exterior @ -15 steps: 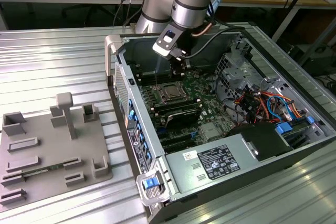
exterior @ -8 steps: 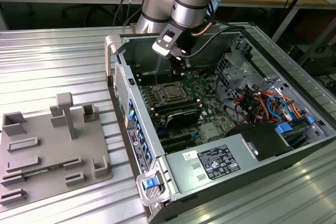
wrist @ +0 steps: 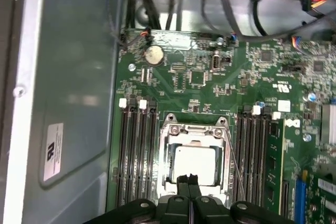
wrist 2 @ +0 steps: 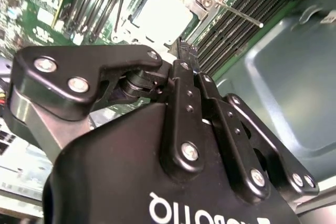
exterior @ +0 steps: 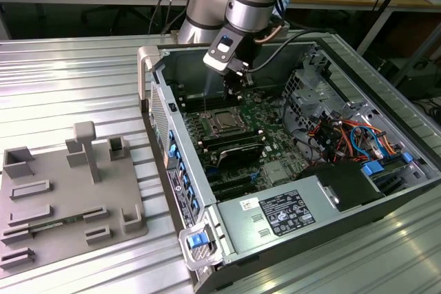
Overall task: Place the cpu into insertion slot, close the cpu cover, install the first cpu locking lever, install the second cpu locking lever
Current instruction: 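Install the first cpu locking lever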
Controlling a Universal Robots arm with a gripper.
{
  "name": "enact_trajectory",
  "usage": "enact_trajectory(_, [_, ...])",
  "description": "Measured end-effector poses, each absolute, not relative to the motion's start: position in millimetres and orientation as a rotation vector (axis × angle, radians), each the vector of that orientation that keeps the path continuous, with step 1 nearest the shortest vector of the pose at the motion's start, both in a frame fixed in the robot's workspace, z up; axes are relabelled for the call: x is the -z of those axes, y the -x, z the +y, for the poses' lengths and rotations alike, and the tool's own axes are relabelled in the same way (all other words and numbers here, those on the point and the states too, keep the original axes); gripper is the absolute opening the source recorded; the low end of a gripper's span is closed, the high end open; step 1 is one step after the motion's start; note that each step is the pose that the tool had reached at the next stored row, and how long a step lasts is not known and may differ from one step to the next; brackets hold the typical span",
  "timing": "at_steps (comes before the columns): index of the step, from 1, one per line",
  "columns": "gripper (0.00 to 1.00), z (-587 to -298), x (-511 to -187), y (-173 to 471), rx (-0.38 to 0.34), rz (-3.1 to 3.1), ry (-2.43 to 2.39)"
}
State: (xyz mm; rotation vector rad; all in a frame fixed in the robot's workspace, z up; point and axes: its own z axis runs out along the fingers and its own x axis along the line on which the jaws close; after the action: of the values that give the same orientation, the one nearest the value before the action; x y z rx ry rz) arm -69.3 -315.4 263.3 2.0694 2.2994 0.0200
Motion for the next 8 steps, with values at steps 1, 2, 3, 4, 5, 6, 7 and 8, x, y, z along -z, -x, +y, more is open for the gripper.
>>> enact_trajectory(1, [0.11, -315.4, -263.3, 69.3, -0.021, 2.317, -2.049])
enact_trajectory(2, [0.11, -315.5, -263.3, 69.3, -0.022, 2.346, -2.017])
enact_trajectory(3, [0.11, -315.5, -263.3, 69.3, -0.023, 2.378, -1.979])
enact_trajectory(4, [0.11, -315.5, -263.2, 69.3, -0.024, 2.416, -1.933])
enact_trajectory(5, [0.11, -315.4, -263.1, 69.3, -0.026, 2.461, -1.876])
enact_trajectory(6, [0.11, -315.4, -263.1, 69.3, -0.027, 2.483, -1.848])
enact_trajectory(7, [0.11, -315.5, -263.0, 69.3, -0.028, 2.502, -1.822])
enact_trajectory(8, [0.11, -315.5, -262.9, 69.3, -0.029, 2.536, -1.775])
